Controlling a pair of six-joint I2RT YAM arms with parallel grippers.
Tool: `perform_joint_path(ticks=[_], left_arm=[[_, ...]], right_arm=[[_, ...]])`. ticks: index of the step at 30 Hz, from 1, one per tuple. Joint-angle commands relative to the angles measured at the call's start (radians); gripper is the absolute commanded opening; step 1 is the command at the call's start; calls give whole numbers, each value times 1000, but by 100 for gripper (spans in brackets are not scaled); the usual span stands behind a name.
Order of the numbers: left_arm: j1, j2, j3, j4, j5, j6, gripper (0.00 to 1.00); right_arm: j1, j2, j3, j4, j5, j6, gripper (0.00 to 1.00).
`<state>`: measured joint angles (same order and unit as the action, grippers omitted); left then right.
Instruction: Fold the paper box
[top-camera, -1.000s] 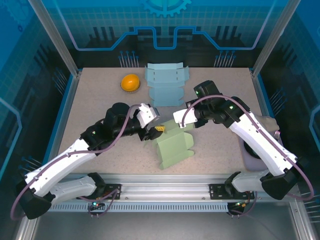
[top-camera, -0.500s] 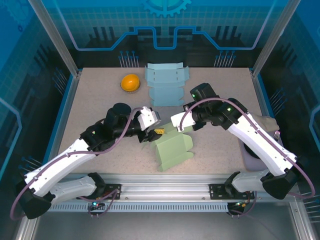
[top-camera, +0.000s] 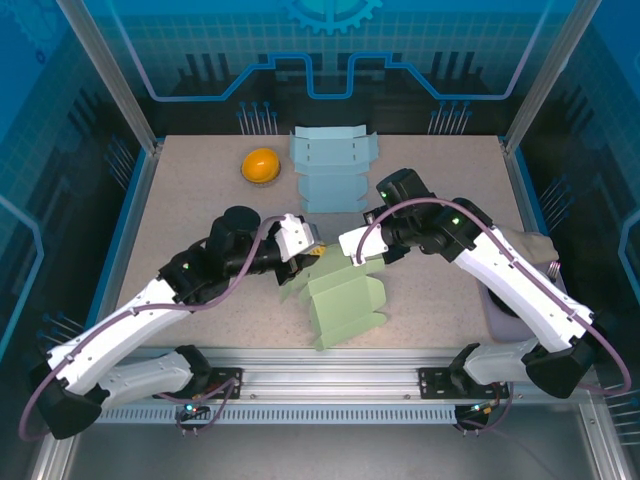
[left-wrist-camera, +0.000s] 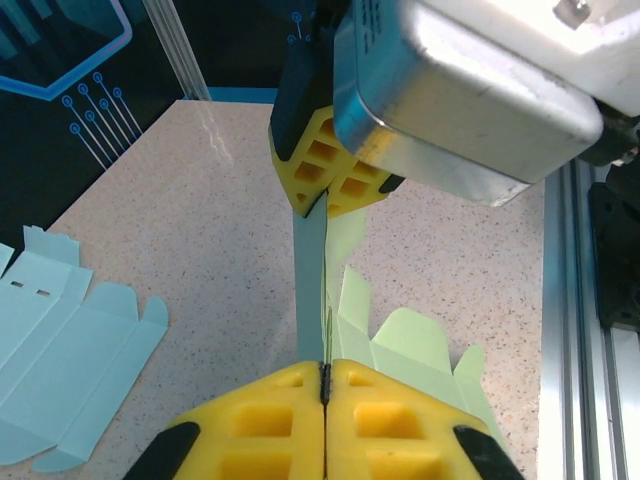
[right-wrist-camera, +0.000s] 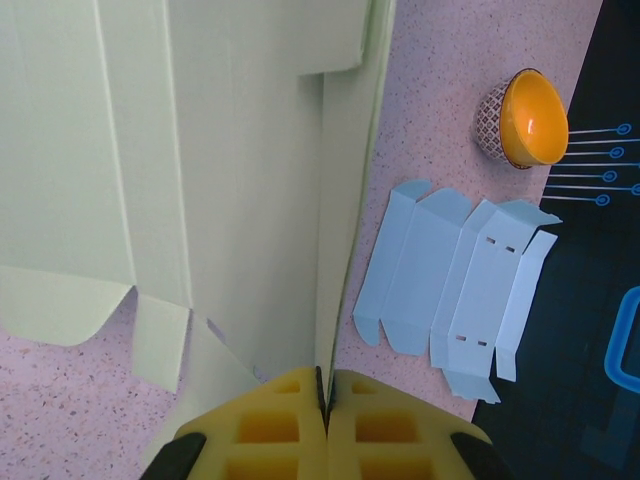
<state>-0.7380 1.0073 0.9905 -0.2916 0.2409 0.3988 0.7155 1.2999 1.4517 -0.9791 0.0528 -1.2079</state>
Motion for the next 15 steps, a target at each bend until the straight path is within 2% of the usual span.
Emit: perform_joint_path(ticks=[1, 7, 10, 15], left_arm=[[1, -22, -10, 44, -25, 5, 3], [0, -43, -35, 72, -72, -10, 3], [1, -63, -59, 99, -102, -37, 0], [1, -119, -144, 191, -133, -102, 0]], right_arm=[[27, -16, -5, -21, -7, 15, 0], [27, -29, -33, 7, 6, 44, 0], [29, -37, -45, 14, 13, 73, 0], [28, -63, -88, 45, 14, 122, 0]])
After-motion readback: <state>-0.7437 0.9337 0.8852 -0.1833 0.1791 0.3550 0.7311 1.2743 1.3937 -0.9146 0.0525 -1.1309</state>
